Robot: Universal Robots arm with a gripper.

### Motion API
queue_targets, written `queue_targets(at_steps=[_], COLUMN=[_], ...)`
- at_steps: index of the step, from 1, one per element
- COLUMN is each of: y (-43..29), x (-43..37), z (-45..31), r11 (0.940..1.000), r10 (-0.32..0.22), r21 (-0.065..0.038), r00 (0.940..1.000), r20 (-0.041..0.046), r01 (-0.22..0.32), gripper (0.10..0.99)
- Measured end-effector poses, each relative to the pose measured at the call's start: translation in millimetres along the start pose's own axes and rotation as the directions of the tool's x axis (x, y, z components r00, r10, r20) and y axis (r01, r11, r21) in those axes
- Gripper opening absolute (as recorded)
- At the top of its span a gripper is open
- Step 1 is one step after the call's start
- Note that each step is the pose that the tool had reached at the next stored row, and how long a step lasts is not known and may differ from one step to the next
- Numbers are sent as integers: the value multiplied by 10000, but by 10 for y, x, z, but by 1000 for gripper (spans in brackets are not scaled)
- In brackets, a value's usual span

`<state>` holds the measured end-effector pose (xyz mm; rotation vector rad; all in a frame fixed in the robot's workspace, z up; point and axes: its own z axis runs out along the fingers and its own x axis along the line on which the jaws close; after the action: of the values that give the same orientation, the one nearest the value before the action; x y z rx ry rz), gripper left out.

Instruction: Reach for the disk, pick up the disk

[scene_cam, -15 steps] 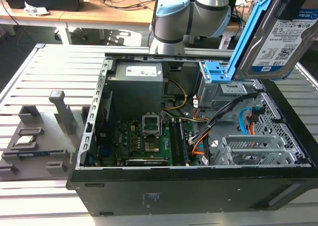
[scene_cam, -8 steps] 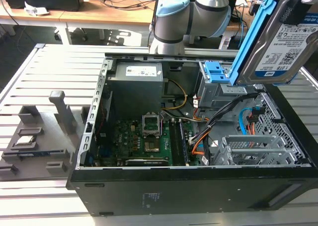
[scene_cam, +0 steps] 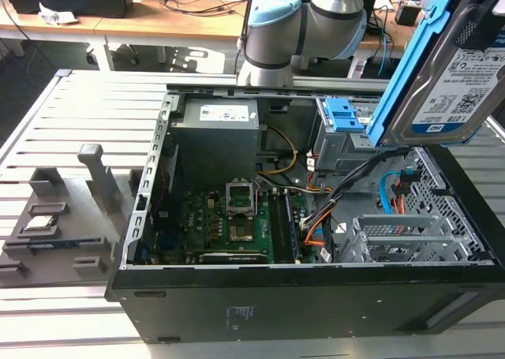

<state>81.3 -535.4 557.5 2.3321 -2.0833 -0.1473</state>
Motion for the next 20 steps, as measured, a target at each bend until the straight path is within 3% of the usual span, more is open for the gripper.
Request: queue_targets(at_steps=[7,13,15,20], y=[15,-4,-24,-166], x=[136,173,177,194], z=[-2,61,73,96], r11=[10000,10000,10000,10000], r10=[0,18,26,28], r21=[0,-2,-3,-9], r00=[10000,10000,10000,10000], r20=[1,3,3,4], r01=[0,-18,-26,-28], gripper=[365,365,365,365])
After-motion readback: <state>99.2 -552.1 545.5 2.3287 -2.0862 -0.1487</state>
